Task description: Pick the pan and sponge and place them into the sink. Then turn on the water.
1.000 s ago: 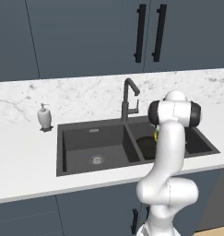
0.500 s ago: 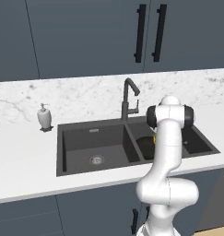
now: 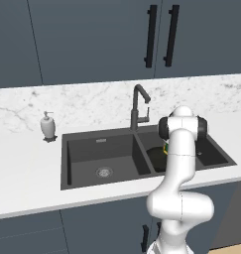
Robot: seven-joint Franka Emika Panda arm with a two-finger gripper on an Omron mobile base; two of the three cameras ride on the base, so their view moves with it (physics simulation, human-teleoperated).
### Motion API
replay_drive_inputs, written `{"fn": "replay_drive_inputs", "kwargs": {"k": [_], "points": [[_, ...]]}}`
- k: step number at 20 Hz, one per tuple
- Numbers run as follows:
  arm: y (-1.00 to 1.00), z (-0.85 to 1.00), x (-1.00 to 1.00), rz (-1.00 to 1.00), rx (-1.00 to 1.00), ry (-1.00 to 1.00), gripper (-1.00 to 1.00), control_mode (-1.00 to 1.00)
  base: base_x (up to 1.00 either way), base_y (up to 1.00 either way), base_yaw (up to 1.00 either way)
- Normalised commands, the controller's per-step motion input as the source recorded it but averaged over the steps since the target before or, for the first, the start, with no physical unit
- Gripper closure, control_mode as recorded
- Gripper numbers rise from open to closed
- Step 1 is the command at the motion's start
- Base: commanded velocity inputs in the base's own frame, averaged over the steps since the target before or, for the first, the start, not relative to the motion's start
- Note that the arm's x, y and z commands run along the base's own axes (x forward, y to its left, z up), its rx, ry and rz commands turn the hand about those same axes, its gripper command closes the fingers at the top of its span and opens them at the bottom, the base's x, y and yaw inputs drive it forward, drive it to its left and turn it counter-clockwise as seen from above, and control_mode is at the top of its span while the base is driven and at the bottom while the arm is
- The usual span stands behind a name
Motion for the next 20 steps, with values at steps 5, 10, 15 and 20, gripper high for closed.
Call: {"fn": "replay_drive_inputs", "kwargs": {"k": [5,10,15,20], "points": [[-0.01,0.04,0.00,0.01,0.00,0.00,-1.00,-1.00,0.00,0.00,0.00],[0.00,0.19,-0.13,0.02,0.00,0.00,-1.00,-1.00,0.00,0.00,0.00],[-0.13,0.63,-0.40,0.01,0.00,-0.02,-1.00,-1.00,0.00,0.00,0.00],[0.00,0.69,-0.69,0.10,-0.01,-0.34,-1.00,-1.00,0.00,0.00,0.00]]}}
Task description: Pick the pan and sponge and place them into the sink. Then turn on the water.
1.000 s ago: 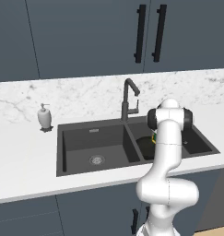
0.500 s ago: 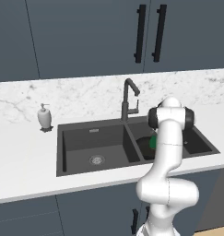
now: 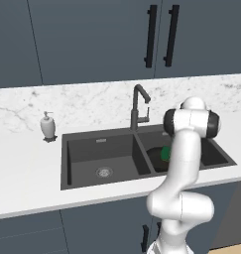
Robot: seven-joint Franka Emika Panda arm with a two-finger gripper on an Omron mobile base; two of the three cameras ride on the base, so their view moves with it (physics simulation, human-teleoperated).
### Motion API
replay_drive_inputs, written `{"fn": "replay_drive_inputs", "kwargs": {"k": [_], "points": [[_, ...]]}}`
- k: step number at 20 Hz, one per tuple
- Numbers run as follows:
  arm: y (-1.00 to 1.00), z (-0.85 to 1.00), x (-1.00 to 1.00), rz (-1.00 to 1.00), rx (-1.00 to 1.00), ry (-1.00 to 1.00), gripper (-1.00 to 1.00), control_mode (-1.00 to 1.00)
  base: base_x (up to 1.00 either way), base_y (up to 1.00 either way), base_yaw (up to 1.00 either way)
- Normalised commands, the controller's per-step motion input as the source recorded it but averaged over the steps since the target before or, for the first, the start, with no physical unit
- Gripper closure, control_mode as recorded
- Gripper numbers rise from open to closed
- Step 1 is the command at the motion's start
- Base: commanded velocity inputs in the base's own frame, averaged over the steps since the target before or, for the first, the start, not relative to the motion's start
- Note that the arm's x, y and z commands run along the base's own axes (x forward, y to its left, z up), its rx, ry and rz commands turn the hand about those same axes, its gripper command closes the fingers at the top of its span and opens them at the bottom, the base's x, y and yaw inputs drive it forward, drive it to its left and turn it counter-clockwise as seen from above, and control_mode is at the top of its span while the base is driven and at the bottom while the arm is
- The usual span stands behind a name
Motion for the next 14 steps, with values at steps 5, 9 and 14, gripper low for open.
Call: {"fn": "replay_drive_inputs", "kwargs": {"k": [5,9,14], "points": [[0.02,0.88,-0.39,0.17,-0.07,-0.37,-1.00,-1.00,0.00,0.00,0.00],[0.00,0.95,-0.19,0.14,-0.07,-0.25,-1.00,-1.00,0.00,0.00,0.00],[0.08,0.63,-0.09,0.13,-0.11,-0.35,-1.00,-1.00,0.00,0.00,0.00]]}}
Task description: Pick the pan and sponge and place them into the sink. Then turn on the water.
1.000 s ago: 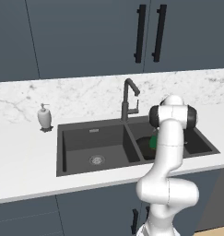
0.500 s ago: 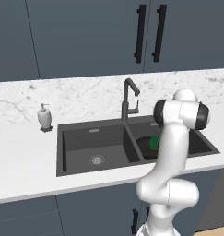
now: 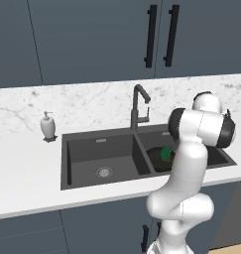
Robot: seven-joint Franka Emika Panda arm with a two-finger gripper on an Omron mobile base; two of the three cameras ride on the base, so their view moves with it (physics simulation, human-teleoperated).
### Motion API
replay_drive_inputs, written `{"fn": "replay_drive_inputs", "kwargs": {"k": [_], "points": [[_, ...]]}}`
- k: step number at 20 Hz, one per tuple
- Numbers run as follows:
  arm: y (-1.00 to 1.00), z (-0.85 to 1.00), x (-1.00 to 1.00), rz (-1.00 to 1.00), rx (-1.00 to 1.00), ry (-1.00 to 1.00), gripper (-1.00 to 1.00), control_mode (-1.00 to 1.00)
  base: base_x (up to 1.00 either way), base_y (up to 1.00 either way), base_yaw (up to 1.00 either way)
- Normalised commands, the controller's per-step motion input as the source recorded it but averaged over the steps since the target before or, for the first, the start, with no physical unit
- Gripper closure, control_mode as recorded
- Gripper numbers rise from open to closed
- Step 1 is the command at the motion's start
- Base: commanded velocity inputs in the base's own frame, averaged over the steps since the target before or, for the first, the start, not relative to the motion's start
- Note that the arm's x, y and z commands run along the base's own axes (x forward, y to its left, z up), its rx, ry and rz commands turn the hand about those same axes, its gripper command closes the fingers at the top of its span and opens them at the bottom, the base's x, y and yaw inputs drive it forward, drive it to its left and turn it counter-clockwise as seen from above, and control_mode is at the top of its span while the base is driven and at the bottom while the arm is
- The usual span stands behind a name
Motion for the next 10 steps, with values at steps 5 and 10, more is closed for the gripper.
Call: {"fn": "replay_drive_inputs", "kwargs": {"k": [5,10], "points": [[0.38,0.35,-0.05,0.11,-0.18,-0.46,-1.00,-1.00,0.00,0.00,0.00],[0.19,0.42,0.00,0.06,-0.13,-0.41,-1.00,-1.00,0.00,0.00,0.00]]}}
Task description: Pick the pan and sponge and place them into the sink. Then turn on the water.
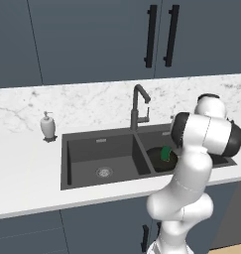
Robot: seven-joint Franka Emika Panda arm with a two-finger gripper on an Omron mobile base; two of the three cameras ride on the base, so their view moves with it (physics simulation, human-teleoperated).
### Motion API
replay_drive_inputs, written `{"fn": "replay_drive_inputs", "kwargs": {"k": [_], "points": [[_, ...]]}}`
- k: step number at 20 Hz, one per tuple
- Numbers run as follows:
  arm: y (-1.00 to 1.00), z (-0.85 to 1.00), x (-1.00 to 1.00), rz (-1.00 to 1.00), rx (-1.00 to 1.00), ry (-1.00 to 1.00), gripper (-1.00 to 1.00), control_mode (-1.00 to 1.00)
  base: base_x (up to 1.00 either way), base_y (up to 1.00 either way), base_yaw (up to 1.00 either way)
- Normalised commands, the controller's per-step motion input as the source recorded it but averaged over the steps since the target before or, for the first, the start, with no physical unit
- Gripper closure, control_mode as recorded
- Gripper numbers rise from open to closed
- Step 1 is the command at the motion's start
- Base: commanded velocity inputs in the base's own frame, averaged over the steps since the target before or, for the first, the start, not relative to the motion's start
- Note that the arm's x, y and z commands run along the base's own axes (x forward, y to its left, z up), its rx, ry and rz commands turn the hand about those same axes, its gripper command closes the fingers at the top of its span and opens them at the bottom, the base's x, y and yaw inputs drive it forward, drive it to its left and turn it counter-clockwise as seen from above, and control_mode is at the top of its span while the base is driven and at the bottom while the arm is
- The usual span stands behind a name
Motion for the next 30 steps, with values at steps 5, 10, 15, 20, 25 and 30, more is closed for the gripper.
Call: {"fn": "replay_drive_inputs", "kwargs": {"k": [5,10,15,20,25,30], "points": [[0.03,0.51,0.00,0.03,-0.07,-0.34,-1.00,-1.00,0.00,0.00,0.00],[0.31,0.15,0.00,0.00,-0.09,-0.19,-1.00,-1.00,0.00,0.00,0.00],[0.10,0.02,0.00,-0.13,-0.03,-0.12,-1.00,-1.00,0.00,0.00,0.00],[0.23,0.00,0.00,-0.07,-0.04,0.00,-1.00,-1.00,0.00,0.00,0.00],[0.29,0.17,0.00,0.00,-0.06,0.00,-1.00,-1.00,0.00,0.00,0.00],[0.10,0.02,0.00,0.01,-0.01,-0.01,-1.00,-1.00,0.00,0.00,0.00]]}}
